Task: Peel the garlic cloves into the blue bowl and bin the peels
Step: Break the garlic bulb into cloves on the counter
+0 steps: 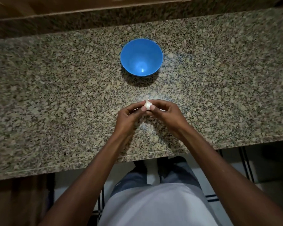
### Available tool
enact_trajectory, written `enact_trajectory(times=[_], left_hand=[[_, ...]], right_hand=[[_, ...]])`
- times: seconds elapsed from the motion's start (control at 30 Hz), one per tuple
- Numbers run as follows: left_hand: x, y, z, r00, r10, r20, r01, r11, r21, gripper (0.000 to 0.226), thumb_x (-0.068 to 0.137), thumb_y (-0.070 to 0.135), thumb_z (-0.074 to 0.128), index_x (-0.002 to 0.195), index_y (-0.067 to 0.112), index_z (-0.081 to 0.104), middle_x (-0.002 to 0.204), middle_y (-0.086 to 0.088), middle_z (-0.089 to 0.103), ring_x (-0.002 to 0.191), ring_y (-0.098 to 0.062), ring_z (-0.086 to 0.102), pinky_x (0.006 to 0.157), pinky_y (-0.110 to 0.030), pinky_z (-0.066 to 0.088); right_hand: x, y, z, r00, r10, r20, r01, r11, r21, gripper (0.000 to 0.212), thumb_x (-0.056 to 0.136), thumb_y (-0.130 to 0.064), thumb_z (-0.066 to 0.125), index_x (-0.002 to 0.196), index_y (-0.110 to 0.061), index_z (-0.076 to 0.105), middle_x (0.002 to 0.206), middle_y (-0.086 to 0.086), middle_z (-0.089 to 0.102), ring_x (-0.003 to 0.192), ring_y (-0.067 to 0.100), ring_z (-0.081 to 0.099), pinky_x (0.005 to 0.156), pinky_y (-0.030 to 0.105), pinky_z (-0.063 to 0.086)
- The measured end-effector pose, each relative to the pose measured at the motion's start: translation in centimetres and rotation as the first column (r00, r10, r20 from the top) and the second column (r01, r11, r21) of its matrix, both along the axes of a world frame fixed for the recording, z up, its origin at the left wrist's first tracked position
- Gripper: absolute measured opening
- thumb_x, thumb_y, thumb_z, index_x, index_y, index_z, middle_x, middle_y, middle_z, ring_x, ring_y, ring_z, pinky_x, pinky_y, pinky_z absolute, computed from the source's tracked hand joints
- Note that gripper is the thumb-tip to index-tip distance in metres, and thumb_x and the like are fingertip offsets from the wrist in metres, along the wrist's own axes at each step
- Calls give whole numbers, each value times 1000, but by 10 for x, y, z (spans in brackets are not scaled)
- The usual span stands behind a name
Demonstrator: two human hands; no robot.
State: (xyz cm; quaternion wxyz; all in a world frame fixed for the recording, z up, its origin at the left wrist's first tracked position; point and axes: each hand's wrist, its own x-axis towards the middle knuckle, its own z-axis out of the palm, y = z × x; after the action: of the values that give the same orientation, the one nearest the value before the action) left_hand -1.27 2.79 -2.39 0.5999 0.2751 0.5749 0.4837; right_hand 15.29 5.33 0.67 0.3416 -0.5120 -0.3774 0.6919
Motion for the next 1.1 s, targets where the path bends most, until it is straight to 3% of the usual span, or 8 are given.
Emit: enact_trajectory(times=[0.27,0.4,0.57,0.67,0.8,0.93,1.1], left_hand=[[22,-5,1,962,61,-265,-25,990,138,27,87,4,79,113,-3,76,110,-14,76,101,-21,74,83,-27,60],[30,-3,-1,922,74,-379,-19,989,148,23,84,1,80,107,-2,78,103,-10,76,94,-14,73,77,-19,57],[31,-7,-3,812,38,-583,76,982,171,21,87,0,78,107,4,79,100,4,73,94,-6,68,78,-13,54],[31,-8,-2,751,62,-657,85,978,189,21,85,-1,79,106,2,79,100,1,73,94,-3,67,78,-9,51],[31,-6,2,793,97,-602,8,986,169,19,82,0,82,101,2,81,97,-4,77,90,-13,73,77,-17,56],[36,-6,-1,840,165,-518,-142,986,83,16,82,1,83,98,3,81,93,-3,78,87,-12,75,77,-21,59],[42,-12,-10,867,180,-464,-224,974,-42,13,89,5,78,102,6,78,94,-4,78,87,-16,75,78,-32,62]], right_hand=[[9,5,-11,999,-25,34,28,995,-94,31,92,-1,75,121,9,70,117,23,75,105,28,74,90,30,61],[20,12,-18,999,28,30,-23,988,-150,31,89,1,76,120,6,71,112,18,78,100,25,76,86,27,62],[26,19,-24,995,95,-25,-98,967,-234,34,90,5,73,123,11,67,112,28,75,99,29,76,85,28,63],[25,23,-27,993,102,-65,-116,953,-280,37,91,6,72,126,13,64,113,29,74,102,31,76,90,30,63],[26,29,-30,989,118,-94,-140,946,-292,35,92,7,71,126,13,64,114,31,73,102,33,75,88,32,64],[29,32,-30,986,136,-91,-157,945,-286,29,94,9,68,122,10,66,111,26,75,90,26,78,78,28,63],[30,32,-27,970,243,-8,-239,950,-201,29,97,10,63,126,8,65,125,23,71,109,33,74,93,35,63]])
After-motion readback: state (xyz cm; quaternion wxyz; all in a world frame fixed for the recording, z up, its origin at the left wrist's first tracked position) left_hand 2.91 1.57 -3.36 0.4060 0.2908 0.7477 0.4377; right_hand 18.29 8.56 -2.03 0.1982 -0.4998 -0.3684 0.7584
